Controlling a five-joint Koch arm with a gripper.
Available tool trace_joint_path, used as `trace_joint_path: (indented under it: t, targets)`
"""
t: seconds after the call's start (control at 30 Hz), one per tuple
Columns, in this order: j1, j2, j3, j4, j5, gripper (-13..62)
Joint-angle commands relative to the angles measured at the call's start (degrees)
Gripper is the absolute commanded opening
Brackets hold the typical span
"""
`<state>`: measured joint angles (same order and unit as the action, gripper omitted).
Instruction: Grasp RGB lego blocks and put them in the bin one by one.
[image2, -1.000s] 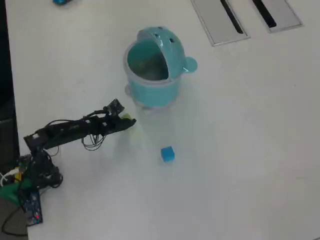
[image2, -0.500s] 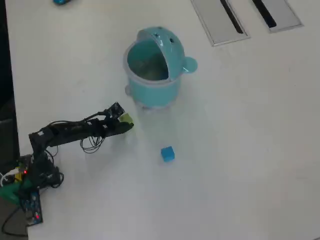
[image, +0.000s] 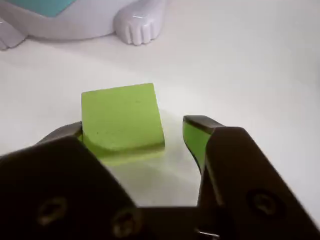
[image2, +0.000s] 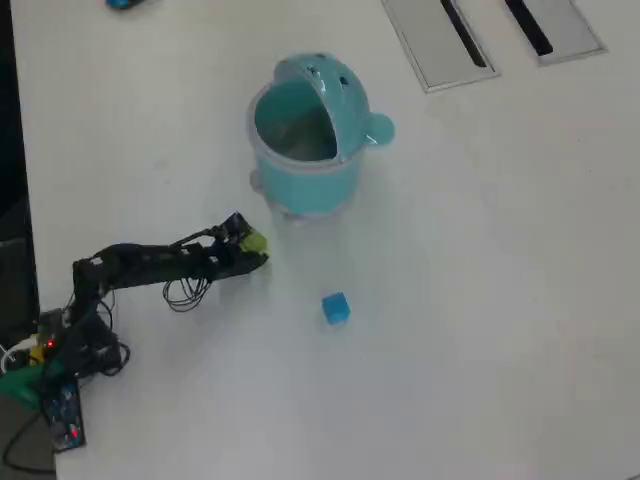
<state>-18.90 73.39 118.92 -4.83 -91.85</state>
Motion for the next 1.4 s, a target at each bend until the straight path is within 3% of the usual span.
trace_joint_path:
  t: [0.0,0.47,1.07,1.37]
  targets:
    - [0.0,-0.18,-2.37,-4.48,-0.44,33.9]
    - [-0.26,0.18,-5.89,-3.69,2.11,21.4]
    - [-0.44,9.05,-14.15,3.25,5.1,16.6]
    - [-1.41,11.69,-30.67,14.77,6.33,16.6]
